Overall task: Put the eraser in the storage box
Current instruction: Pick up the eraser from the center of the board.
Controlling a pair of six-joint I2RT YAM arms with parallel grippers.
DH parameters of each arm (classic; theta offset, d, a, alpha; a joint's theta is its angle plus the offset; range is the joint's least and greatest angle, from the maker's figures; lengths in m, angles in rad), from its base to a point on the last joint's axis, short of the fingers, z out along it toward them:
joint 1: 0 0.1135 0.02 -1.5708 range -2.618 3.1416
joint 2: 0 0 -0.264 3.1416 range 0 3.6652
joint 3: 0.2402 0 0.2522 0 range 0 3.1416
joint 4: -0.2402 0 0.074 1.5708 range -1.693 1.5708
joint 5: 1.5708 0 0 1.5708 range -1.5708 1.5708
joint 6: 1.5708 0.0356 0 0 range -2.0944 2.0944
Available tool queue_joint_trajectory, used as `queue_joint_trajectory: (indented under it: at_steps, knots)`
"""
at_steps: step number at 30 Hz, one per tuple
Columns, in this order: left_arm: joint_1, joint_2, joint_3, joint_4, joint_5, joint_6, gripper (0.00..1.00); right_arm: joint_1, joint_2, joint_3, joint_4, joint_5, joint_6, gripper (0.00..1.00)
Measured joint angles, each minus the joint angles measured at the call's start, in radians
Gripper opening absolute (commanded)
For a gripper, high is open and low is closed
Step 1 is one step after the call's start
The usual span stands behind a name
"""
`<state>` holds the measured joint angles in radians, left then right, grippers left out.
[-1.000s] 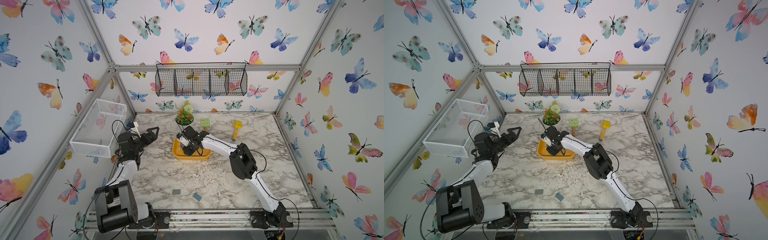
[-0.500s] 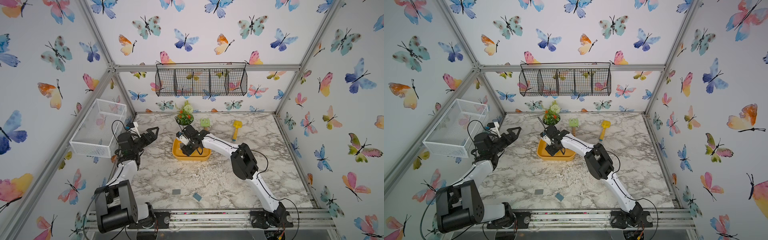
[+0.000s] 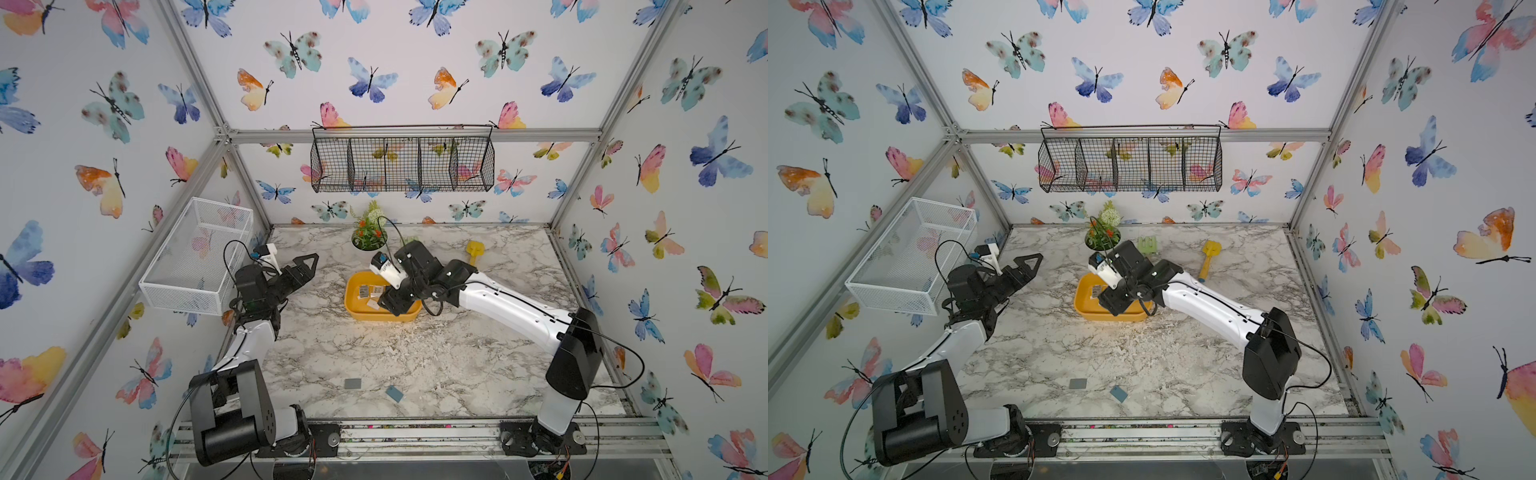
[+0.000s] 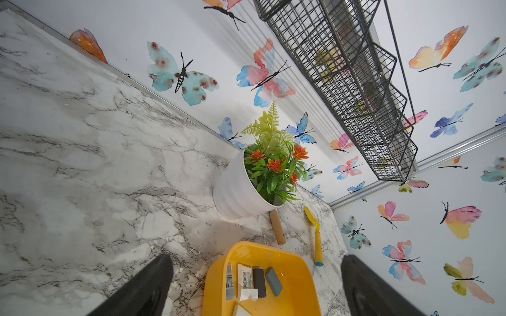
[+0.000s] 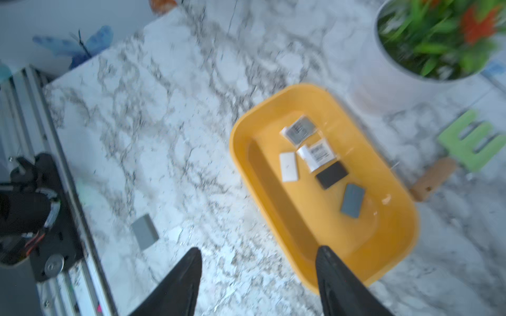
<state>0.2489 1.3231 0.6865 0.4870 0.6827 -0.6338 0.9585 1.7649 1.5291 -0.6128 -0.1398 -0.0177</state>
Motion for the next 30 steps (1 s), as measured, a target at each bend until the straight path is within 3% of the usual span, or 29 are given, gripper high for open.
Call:
queue_joint_trajectory:
  at_steps: [5, 8, 17, 30]
  knots:
    - [0.0, 0.004, 0.0, 0.011, 0.003, -0.007, 0.98, 0.104, -0.066, -0.289, -0.008, -0.023, 0.068, 0.71]
    - [0.0, 0.005, 0.0, 0.012, 0.004, -0.01, 0.98, 0.169, -0.074, -0.366, -0.011, -0.025, 0.109, 0.7]
    - [0.0, 0.005, 0.0, 0.018, 0.004, -0.018, 0.98, 0.304, -0.044, -0.378, 0.014, 0.003, 0.205, 0.7]
    - [0.0, 0.005, 0.0, 0.018, 0.004, -0.018, 0.98, 0.355, 0.095, -0.362, 0.062, 0.094, 0.246, 0.62]
